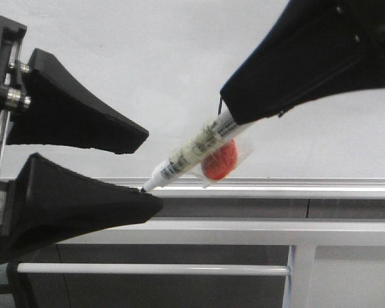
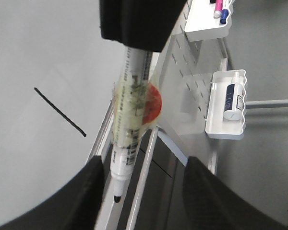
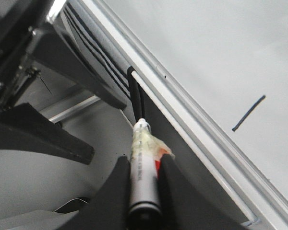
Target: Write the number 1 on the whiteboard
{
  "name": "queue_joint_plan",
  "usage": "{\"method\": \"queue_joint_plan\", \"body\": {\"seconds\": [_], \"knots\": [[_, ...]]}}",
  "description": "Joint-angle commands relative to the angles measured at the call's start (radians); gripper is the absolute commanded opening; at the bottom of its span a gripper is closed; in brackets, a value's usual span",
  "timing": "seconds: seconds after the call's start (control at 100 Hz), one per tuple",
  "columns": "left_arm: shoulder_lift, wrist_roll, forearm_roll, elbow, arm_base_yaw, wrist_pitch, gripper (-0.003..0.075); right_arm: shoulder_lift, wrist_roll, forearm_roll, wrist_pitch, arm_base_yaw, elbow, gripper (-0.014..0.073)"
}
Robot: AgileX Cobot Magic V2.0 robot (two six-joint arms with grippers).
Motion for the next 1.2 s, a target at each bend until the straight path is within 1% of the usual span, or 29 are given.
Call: {"method": "queue_joint_plan", "body": {"seconds": [0.0, 0.13, 0.32, 0.68, 0.75, 0.79, 0.82, 0.84, 0.86, 0.87, 0.89, 0.92, 0.93, 0.95, 1.19], "knots": [[-0.01, 0.001, -0.006, -0.032, 0.002, -0.092, 0.0348, -0.018, -0.006, -0.001, -0.024, -0.007, -0.045, -0.0043], [-0.007, 0.021, -0.006, -0.032, 0.002, -0.123, 0.0347, -0.02, -0.006, -0.001, -0.022, 0.002, -0.045, -0.0043], [0.008, 0.021, -0.009, -0.032, 0.002, -0.148, 0.0347, -0.02, -0.006, -0.001, -0.031, 0.053, -0.052, -0.0043], [0.036, 0.021, -0.014, -0.032, 0.002, -0.161, 0.0347, -0.02, -0.006, -0.001, -0.04, 0.055, -0.052, -0.0043], [0.036, 0.021, -0.014, -0.032, 0.002, -0.161, 0.0334, -0.02, -0.006, -0.001, -0.04, 0.055, -0.052, -0.0043], [0.036, 0.021, -0.015, -0.032, 0.002, -0.159, 0.0302, -0.02, -0.006, -0.001, -0.04, 0.055, -0.052, -0.0043], [0.036, 0.021, -0.023, -0.032, 0.002, -0.159, 0.0265, -0.02, -0.006, -0.001, -0.04, 0.055, -0.052, -0.0043], [0.036, 0.021, -0.028, -0.032, 0.002, -0.159, 0.0226, -0.02, -0.006, -0.001, -0.04, 0.055, -0.052, -0.0043], [0.036, 0.021, -0.032, -0.032, 0.002, -0.157, 0.0177, -0.02, -0.006, -0.001, -0.04, 0.055, -0.052, -0.0043], [0.036, 0.021, -0.032, -0.032, 0.002, -0.157, 0.0139, -0.02, -0.006, -0.001, -0.04, 0.055, -0.052, -0.0043], [0.036, 0.021, -0.032, -0.032, 0.002, -0.155, 0.0099, -0.02, -0.006, -0.001, -0.04, 0.055, -0.052, -0.0043], [0.036, 0.021, -0.032, -0.032, 0.002, -0.152, -0.0007, -0.02, -0.006, -0.001, -0.04, 0.055, -0.052, -0.0043], [0.036, 0.021, -0.032, -0.032, 0.002, -0.152, -0.0025, -0.02, -0.006, -0.001, -0.04, 0.055, -0.052, -0.0043], [0.036, 0.021, -0.031, -0.032, 0.002, -0.15, -0.0016, -0.02, -0.006, -0.001, -0.04, 0.055, -0.052, -0.0043], [0.036, 0.021, -0.032, -0.032, 0.002, -0.15, -0.002, -0.02, -0.006, -0.001, -0.04, 0.055, -0.052, -0.0043]]}}
